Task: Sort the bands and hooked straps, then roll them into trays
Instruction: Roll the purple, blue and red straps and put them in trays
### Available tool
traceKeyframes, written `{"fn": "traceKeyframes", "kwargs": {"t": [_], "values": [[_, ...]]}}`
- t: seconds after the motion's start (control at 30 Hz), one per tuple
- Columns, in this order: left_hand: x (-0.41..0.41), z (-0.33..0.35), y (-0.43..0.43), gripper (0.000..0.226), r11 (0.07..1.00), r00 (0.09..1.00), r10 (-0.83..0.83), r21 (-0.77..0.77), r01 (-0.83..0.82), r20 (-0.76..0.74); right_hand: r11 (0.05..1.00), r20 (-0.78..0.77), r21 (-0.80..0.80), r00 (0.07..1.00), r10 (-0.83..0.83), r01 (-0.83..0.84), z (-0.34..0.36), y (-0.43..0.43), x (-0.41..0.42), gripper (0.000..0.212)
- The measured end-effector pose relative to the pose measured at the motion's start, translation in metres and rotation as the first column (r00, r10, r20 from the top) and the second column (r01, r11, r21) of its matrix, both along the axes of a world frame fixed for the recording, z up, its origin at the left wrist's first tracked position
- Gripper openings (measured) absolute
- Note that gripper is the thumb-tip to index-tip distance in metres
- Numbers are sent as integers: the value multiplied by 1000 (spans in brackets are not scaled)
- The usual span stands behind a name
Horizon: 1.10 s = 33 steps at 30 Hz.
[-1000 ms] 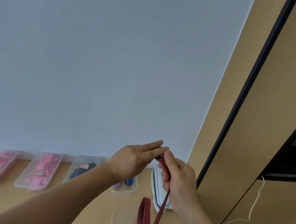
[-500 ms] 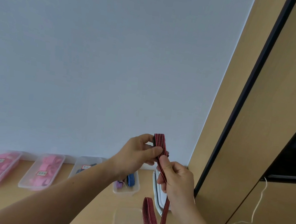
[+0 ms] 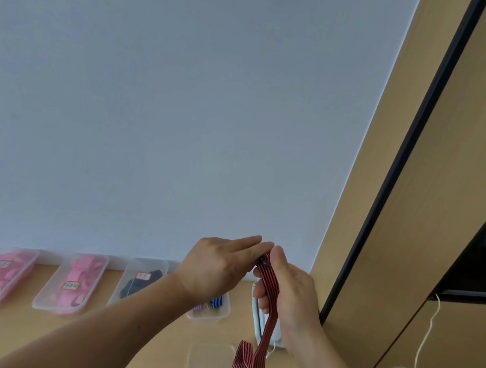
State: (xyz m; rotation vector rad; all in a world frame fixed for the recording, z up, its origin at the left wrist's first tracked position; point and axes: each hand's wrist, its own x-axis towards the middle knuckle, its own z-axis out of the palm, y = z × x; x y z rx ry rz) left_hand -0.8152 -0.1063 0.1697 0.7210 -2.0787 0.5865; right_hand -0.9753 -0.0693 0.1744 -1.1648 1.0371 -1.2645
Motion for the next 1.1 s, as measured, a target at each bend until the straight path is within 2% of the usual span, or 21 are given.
{"fn": "traceKeyframes", "kwargs": {"t": [0.1, 0.13, 0.17, 0.2, 0.23, 0.27, 0.3, 0.33, 0.37, 0.4, 0.47, 0.53, 0.57, 0.63, 0.8, 0.87, 0.93, 0.97, 1.03, 1.1], "values": [[3, -4, -4, 45, 1000, 999, 8, -26, -7, 36, 999, 14, -33, 999, -28, 29, -3, 0, 2, 58], [2, -5, -4, 49, 999, 1000, 6, 52, -6, 8, 998, 22, -50, 999, -47, 48, -3, 0, 2, 55], [-1, -7, -3, 54, 980, 997, 14, 197, 2, -82, 995, 31, -69, 997, -65, 67, -3, -1, 2, 52], [-2, -6, -1, 55, 911, 975, 46, 410, 48, -218, 993, 36, -92, 997, -72, 75, -3, -1, 3, 49], [-4, -4, 2, 53, 752, 916, 118, 637, 170, -384, 991, 32, -115, 997, -70, 73, -2, -2, 3, 46], [-6, 2, 4, 47, 516, 813, 222, 773, 369, -537, 989, 19, -135, 998, -62, 64, -2, -2, 3, 44], [-7, 8, 4, 40, 293, 697, 331, 772, 565, -636, 987, 5, -149, 999, -54, 55, -3, -3, 3, 42], [-8, 11, 5, 37, 145, 639, 386, 728, 670, -665, 987, -7, -154, 999, -50, 48, -4, -3, 3, 41], [-8, 14, 4, 39, 68, 643, 374, 712, 699, -668, 987, -17, -156, 999, -47, 44, -6, -3, 2, 41], [-7, 16, 4, 39, 39, 675, 315, 719, 694, -667, 986, -28, -160, 999, -43, 38, -8, -3, 3, 41], [-6, 18, 8, 32, 39, 708, 198, 727, 686, -678, 986, -46, -164, 998, -34, 26, -13, -3, 4, 41], [-5, 21, 6, 33, 27, 651, 234, 675, 738, -722, 988, -63, -152, 997, -36, 26, -15, -3, 5, 44], [-5, 22, 6, 38, 39, 608, 263, 638, 769, -749, 991, -69, -133, 997, -40, 31, -15, -3, 6, 47], [-4, 24, 5, 43, 147, 581, 259, 626, 766, -771, 996, -68, -75, 996, -50, 45, -16, -5, 7, 53], [-8, 28, 5, 35, 458, 758, 80, 700, 548, -647, 999, -39, -31, 998, -45, 44, -13, -7, 4, 55], [-4, 27, 3, 38, 626, 842, 81, 685, 373, -533, 1000, -16, -23, 1000, -18, 17, -9, -6, 3, 59], [-1, 22, 3, 38, 813, 939, 70, 565, 143, -337, 1000, -7, -23, 1000, -8, 8, -5, -5, 2, 64], [0, 20, 3, 38, 873, 966, 57, 481, 73, -251, 1000, -3, -24, 1000, -6, 6, -4, -5, 3, 69], [0, 15, 5, 36, 933, 990, 30, 360, 22, -139, 1000, 6, -19, 1000, -3, 4, -2, -5, 3, 79], [3, 9, 2, 35, 968, 996, -28, 248, 48, -83, 1000, 16, -10, 1000, -4, 4, -2, -5, 3, 83]]}}
